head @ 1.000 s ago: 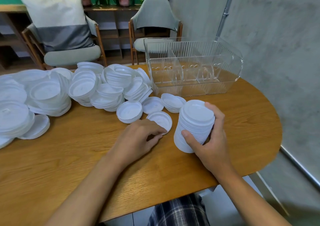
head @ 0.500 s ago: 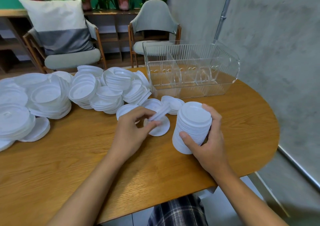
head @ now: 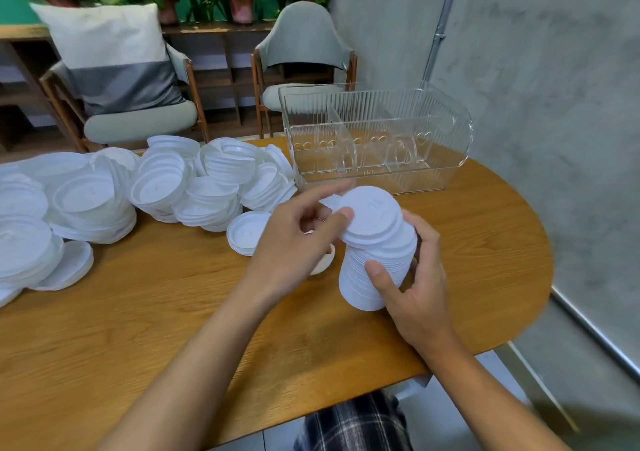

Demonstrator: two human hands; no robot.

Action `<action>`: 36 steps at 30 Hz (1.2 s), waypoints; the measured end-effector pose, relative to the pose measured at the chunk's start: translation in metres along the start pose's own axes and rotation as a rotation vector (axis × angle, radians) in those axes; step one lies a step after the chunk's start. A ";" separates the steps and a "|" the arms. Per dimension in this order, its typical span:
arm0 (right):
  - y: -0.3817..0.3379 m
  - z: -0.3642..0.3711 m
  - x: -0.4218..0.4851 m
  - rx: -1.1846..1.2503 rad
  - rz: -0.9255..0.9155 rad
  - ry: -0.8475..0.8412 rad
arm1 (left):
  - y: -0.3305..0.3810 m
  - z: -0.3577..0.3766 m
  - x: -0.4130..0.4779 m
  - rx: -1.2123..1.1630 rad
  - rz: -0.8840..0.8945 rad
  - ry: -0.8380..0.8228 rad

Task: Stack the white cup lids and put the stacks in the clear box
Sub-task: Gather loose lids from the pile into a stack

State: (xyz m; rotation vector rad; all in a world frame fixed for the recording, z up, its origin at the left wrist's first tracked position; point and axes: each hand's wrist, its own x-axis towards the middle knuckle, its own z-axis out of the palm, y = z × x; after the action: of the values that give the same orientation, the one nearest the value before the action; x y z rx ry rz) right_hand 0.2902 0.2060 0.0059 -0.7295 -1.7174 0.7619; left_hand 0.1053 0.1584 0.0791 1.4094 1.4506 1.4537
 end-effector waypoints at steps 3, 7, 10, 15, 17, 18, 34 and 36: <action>0.001 -0.001 -0.001 0.017 0.008 0.009 | -0.005 0.008 0.000 0.131 0.047 -0.005; 0.002 -0.001 -0.002 -0.010 0.016 0.010 | -0.006 0.014 -0.002 0.243 0.086 -0.011; 0.001 -0.002 -0.001 -0.038 -0.022 -0.001 | -0.004 0.012 0.001 0.349 0.152 0.025; -0.001 -0.002 -0.001 -0.035 -0.022 -0.009 | 0.000 0.000 0.010 0.152 0.175 -0.311; 0.000 -0.002 -0.001 -0.037 -0.022 -0.010 | 0.001 -0.002 0.012 0.128 0.169 -0.357; 0.001 -0.002 -0.001 -0.040 -0.018 -0.010 | 0.001 -0.002 0.012 0.140 0.167 -0.346; 0.004 -0.003 -0.005 -0.042 -0.005 0.006 | -0.001 0.015 0.009 0.293 0.115 -0.158; 0.002 -0.004 -0.005 -0.024 0.000 -0.011 | -0.006 0.016 0.006 0.225 0.105 -0.166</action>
State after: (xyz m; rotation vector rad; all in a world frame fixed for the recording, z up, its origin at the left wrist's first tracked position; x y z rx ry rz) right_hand 0.2952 0.2041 0.0020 -0.7429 -1.7392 0.7486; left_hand 0.1183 0.1691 0.0719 1.7238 1.4890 1.2313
